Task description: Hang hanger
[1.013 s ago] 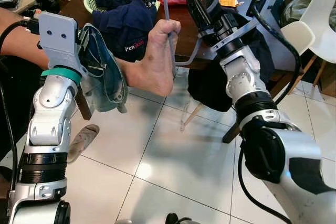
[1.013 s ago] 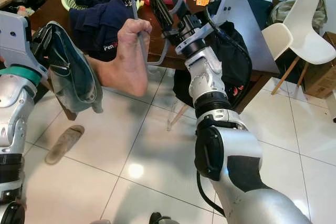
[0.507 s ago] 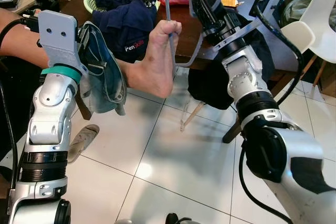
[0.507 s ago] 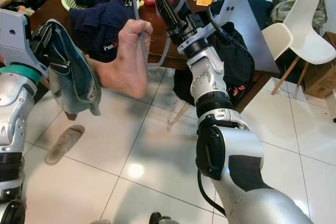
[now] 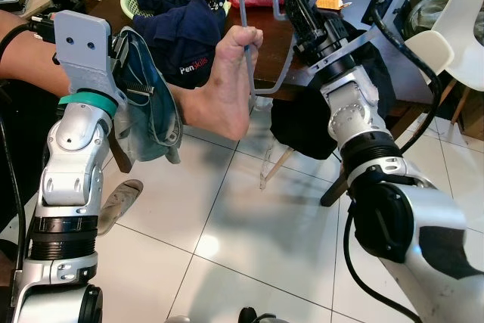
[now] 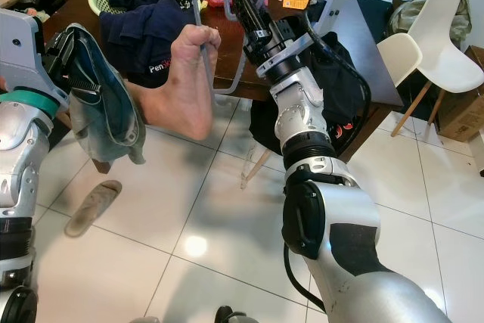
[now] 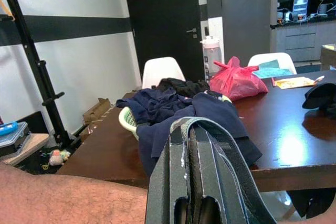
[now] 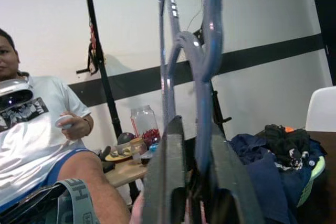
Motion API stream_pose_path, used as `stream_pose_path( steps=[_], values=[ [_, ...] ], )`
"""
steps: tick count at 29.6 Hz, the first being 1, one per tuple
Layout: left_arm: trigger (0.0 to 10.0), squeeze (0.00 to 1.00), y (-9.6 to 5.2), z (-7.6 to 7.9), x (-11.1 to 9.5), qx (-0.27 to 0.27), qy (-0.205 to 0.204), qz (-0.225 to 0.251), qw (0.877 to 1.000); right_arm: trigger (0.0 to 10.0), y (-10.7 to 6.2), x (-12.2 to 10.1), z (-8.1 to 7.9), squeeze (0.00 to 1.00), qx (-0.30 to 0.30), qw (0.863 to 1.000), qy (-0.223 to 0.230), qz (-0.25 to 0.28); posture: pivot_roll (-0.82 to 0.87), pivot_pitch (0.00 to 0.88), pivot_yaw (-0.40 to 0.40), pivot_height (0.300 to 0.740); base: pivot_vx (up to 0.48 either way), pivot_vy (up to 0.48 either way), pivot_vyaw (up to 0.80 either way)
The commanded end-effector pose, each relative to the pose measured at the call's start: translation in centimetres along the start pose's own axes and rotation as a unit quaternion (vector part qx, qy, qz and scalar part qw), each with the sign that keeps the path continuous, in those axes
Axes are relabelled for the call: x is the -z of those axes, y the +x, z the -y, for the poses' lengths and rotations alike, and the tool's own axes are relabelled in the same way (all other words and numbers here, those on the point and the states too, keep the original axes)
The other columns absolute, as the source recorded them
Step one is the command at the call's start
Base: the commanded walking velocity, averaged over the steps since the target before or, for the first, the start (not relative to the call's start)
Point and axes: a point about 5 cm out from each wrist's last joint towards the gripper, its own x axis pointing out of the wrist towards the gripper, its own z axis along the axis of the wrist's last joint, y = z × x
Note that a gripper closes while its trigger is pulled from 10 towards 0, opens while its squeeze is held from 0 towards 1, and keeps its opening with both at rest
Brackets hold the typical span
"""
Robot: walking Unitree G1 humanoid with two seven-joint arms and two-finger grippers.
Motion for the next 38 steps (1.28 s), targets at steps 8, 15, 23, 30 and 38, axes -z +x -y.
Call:
stream_pose_path(
  steps=[8, 15, 23, 30, 38],
  values=[
    [10.0, 0.0, 0.0, 0.0, -0.3, -0.002, 0.003, 0.009, 1.0, 0.0, 0.4, -0.1, -0.3, 0.0, -0.021, 1.0, 0.008, 0.001, 0.32, 0.0, -0.044, 0.74, 0.0, 0.0, 0.0],
    [10.0, 0.0, -0.1, 0.2, -0.4, -0.004, 0.0, 0.01, 1.0, 0.0, 0.4, -0.6, -0.2, 0.0, -0.026, 1.0, 0.009, 0.008, 0.32, 0.0, -0.051, 0.74, 0.0, 0.0, 0.0],
    [10.0, 0.0, -0.2, 0.3, -0.5, -0.001, -0.003, 0.014, 1.0, 10.0, 0.5, -1.1, 0.0, 0.0, -0.019, 1.0, 0.009, 0.022, 0.32, 0.0, -0.048, 0.74, 0.0, 0.0, 0.0],
    [10.0, 0.0, -0.2, 0.4, -0.6, 0.001, -0.003, 0.017, 1.0, 10.0, 0.3, -1.4, 0.2, 0.0, -0.016, 0.999, 0.006, 0.027, 0.32, 0.0, -0.047, 0.74, 0.0, 0.0, 0.0],
    [10.0, 0.0, -0.5, 0.4, -0.3, 0.002, -0.004, 0.009, 1.0, 10.0, 0.1, -1.3, 0.3, 0.0, -0.016, 1.0, 0.002, 0.024, 0.31, 0.0, -0.042, 0.74, 0.0, 0.0, 0.0]
  ],
)
